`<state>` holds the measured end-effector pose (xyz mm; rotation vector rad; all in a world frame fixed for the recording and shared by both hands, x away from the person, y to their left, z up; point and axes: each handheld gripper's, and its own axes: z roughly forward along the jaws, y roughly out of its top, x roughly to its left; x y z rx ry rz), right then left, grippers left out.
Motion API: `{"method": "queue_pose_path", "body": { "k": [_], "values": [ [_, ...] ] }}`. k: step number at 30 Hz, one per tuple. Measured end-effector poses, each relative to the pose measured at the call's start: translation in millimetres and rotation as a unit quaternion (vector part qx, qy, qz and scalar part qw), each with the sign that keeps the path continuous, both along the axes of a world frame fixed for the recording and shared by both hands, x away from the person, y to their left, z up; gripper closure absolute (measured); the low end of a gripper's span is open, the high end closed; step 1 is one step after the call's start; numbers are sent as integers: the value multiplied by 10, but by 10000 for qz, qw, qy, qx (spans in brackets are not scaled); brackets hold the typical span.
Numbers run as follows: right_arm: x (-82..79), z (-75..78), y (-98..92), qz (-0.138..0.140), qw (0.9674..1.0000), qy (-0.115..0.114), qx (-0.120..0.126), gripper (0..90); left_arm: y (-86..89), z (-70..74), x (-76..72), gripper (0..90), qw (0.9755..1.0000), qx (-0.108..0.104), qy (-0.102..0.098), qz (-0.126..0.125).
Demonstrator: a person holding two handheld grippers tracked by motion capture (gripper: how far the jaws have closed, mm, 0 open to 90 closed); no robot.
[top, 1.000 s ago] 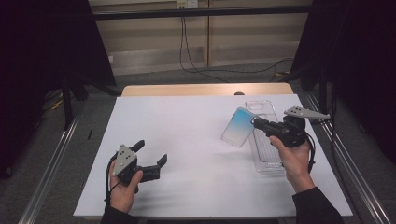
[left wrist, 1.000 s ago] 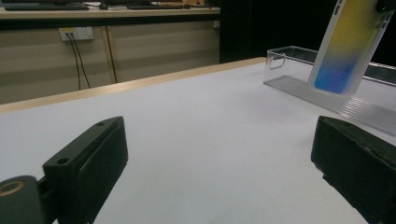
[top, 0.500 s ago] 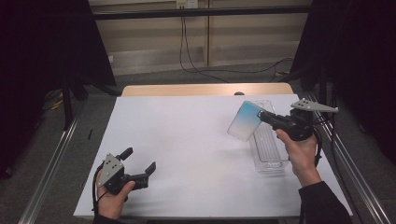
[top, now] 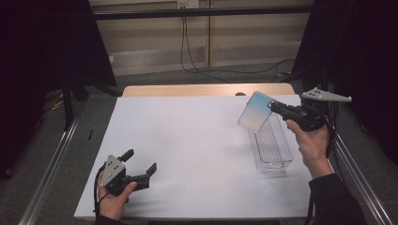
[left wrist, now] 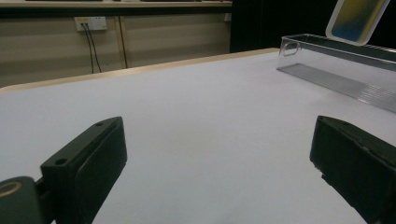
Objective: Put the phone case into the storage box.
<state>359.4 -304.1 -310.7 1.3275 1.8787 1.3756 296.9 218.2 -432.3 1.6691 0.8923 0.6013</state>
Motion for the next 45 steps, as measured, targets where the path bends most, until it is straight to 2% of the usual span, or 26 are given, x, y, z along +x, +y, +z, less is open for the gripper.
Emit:
{"method": "queue_pose_path", "body": {
  "k": [11,22,31,37,45],
  "values": [
    [131,52,-151,-141,9997,13,-173,826,-4,-7,-7,28,10000,-10,-2,35],
    [291,15,-304,-306,9989,83,-346,827,5,-17,-1,28,10000,-1,14,80],
    [420,-52,-362,-373,9978,164,-514,827,12,-19,-2,27,10000,-43,55,59],
    [501,-114,-402,-385,9976,223,-532,827,3,-25,2,27,9999,-71,64,72],
    [631,-193,-372,-376,9962,296,-726,827,1,-26,14,27,9999,-54,62,63]
  ]
}}
